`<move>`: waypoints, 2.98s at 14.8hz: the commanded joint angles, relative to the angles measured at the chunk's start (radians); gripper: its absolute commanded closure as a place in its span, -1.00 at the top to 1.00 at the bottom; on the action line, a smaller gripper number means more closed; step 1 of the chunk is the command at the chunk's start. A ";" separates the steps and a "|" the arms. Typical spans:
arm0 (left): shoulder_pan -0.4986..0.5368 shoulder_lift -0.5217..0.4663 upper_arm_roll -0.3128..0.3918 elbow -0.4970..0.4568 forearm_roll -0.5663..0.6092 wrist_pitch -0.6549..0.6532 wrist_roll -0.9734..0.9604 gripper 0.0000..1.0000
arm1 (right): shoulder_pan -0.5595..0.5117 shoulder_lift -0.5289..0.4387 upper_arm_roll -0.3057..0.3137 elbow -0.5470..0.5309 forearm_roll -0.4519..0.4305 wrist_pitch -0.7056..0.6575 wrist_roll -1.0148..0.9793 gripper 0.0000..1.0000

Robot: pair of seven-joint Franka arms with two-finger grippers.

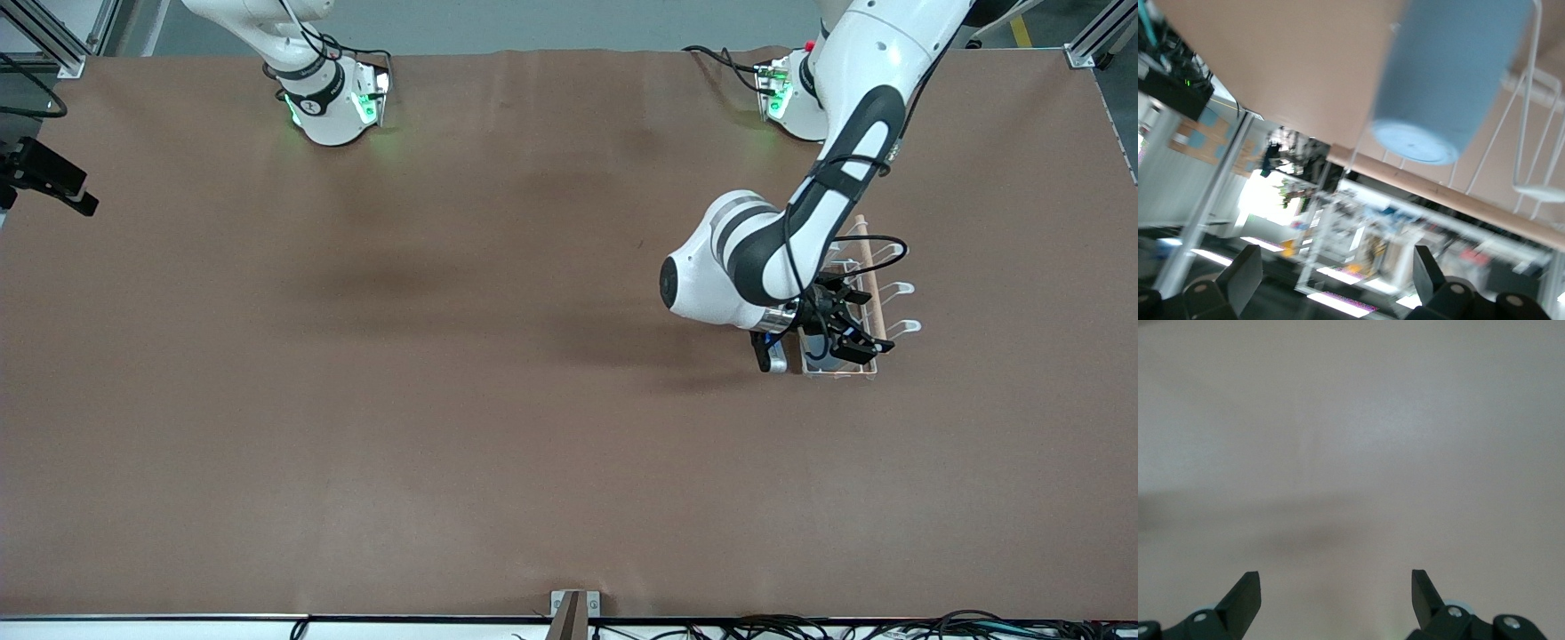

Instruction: Hang cup on cup holder

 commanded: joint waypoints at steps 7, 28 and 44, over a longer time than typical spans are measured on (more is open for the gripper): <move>0.073 -0.035 0.001 0.258 -0.393 -0.013 -0.546 1.00 | 0.001 0.018 -0.006 -0.002 0.020 0.019 -0.007 0.98; 0.239 -0.492 0.179 0.219 -1.016 0.161 -0.535 1.00 | 0.008 0.017 -0.002 -0.011 0.025 0.012 -0.055 0.99; 0.251 -0.693 0.236 -0.029 -1.059 0.268 -0.325 1.00 | 0.008 0.015 -0.002 -0.013 0.025 0.010 -0.055 0.99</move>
